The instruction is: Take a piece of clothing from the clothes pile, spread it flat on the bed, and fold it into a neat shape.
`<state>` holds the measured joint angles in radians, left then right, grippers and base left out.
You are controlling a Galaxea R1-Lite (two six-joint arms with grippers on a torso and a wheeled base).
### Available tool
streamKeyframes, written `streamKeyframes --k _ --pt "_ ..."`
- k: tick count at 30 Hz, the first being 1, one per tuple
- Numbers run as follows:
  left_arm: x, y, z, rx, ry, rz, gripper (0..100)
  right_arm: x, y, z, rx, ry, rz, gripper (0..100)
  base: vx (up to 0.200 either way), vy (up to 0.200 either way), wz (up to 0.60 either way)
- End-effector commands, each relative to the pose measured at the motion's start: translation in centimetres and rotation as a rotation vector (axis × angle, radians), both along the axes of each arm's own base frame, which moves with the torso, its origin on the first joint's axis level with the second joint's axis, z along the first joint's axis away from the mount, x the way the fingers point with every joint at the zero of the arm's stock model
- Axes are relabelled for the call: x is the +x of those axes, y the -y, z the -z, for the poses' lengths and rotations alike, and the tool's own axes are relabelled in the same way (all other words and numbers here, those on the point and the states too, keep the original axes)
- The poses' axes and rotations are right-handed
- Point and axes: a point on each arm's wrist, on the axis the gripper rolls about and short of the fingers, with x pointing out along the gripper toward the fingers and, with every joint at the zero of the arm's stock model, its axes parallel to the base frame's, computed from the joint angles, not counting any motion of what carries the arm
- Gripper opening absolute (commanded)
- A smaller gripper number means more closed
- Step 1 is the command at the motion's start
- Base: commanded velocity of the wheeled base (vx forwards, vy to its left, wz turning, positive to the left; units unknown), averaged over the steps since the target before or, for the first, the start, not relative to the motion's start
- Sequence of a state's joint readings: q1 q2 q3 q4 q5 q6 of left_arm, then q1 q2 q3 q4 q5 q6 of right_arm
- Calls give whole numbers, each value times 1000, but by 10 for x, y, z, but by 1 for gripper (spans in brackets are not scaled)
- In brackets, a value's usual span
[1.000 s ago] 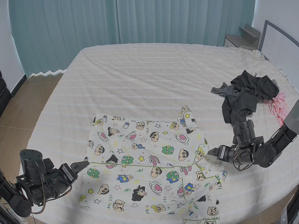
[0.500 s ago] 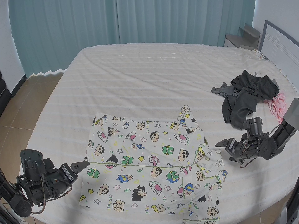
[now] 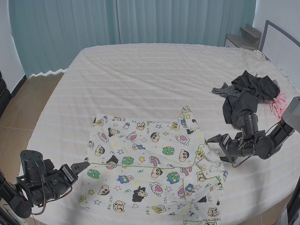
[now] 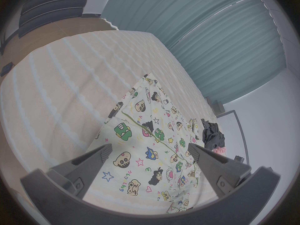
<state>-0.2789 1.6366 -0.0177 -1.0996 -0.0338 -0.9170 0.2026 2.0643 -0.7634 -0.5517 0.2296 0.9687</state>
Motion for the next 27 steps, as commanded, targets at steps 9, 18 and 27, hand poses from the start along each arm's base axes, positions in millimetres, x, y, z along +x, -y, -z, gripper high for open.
streamKeyframes --k 9,18,27 --pt "-2 -1 2 3 -11 0 100 -9 -29 5 2 -24 -86 100 0 0 0" --pt "-2 -1 2 3 -11 0 100 -12 -48 26 -18 -79 -142 100 0 0 0" --pt "-2 -1 2 3 -11 0 100 -31 -53 16 -63 -59 -152 100 0 0 0"
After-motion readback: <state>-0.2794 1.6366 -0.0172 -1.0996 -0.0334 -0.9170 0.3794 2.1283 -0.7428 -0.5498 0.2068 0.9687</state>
